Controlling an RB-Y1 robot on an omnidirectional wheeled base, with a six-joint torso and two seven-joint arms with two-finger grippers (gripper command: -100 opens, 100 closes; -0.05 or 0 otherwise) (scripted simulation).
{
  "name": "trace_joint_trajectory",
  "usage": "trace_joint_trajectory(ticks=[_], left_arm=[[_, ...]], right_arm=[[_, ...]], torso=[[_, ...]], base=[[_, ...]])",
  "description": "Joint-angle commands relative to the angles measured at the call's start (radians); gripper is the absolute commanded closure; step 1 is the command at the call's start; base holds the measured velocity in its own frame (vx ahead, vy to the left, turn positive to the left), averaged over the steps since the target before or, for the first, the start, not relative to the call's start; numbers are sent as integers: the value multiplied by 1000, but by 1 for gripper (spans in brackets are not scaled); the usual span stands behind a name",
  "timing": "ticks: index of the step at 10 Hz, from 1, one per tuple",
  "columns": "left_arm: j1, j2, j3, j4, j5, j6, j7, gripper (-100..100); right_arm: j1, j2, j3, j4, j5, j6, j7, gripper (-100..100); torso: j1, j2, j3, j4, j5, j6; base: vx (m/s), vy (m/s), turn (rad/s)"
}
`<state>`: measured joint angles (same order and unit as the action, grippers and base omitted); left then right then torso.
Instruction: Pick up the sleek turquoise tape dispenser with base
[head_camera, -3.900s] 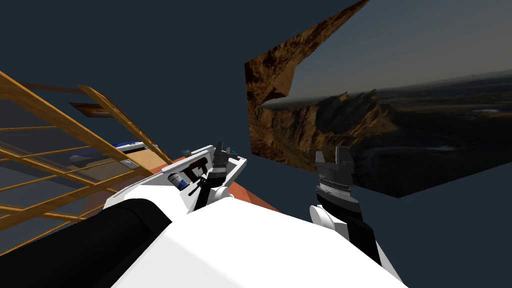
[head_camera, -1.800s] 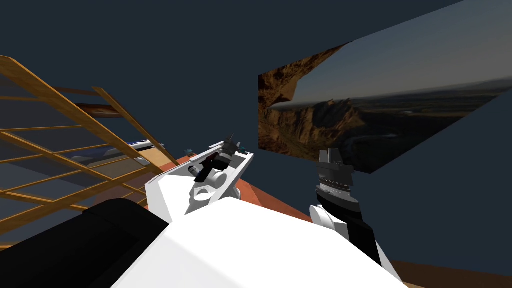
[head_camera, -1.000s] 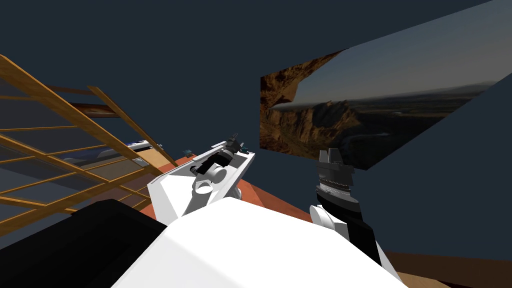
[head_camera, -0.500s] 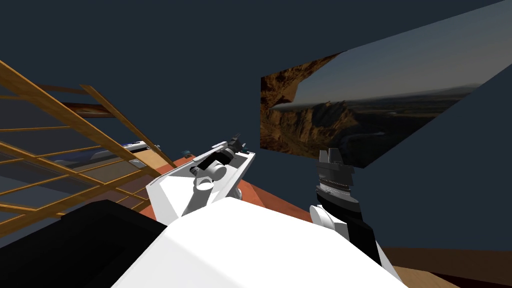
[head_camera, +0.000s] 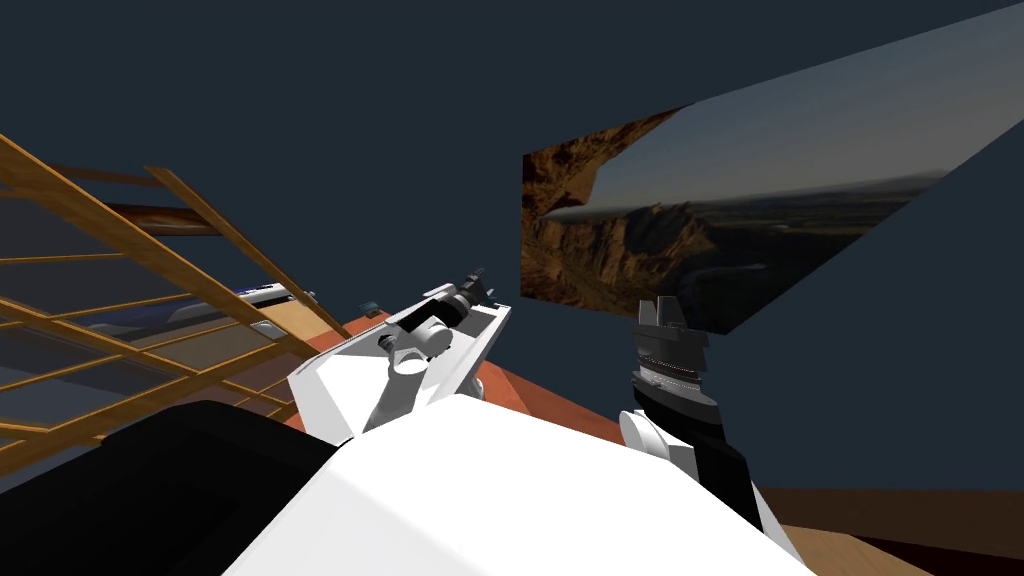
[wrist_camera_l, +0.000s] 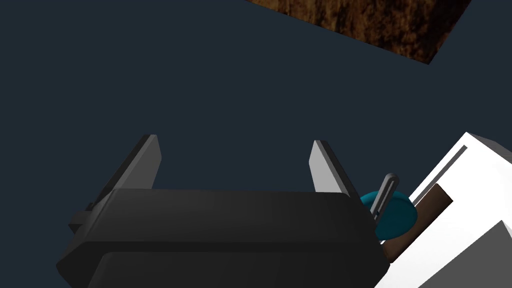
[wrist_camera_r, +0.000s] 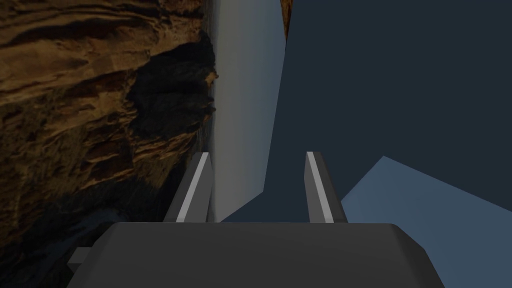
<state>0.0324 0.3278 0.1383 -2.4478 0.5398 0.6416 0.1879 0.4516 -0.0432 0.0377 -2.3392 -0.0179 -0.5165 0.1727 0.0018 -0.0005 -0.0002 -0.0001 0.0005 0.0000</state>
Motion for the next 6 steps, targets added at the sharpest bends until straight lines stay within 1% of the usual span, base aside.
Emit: trace_joint_trajectory(ticks=[1,2,3,4,5,6], left_arm=[[-12,8,4,1,12,50,12,-100],[-12,8,4,1,12,63,12,-100],[-39,22,11,4,30,102,32,-100],[-39,22,11,4,30,127,32,-100],[-39,22,11,4,30,139,32,-100],[-66,36,18,7,47,175,51,-100]], right_arm=[[0,0,0,0,0,0,0,0],[0,0,0,0,0,0,0,0],[0,0,0,0,0,0,0,0],[0,0,0,0,0,0,0,0],[0,0,0,0,0,0,0,0],[0,0,0,0,0,0,0,0]], torso=[[0,0,0,0,0,0],[0,0,0,0,0,0],[-1,0,0,0,0,0],[0,0,0,0,0,0],[0,-1,0,0,0,0],[-1,0,0,0,0,0]], base=[[1,34,-38],[2,16,2],[8,29,-54],[11,33,-42],[4,16,3],[14,25,-60]])
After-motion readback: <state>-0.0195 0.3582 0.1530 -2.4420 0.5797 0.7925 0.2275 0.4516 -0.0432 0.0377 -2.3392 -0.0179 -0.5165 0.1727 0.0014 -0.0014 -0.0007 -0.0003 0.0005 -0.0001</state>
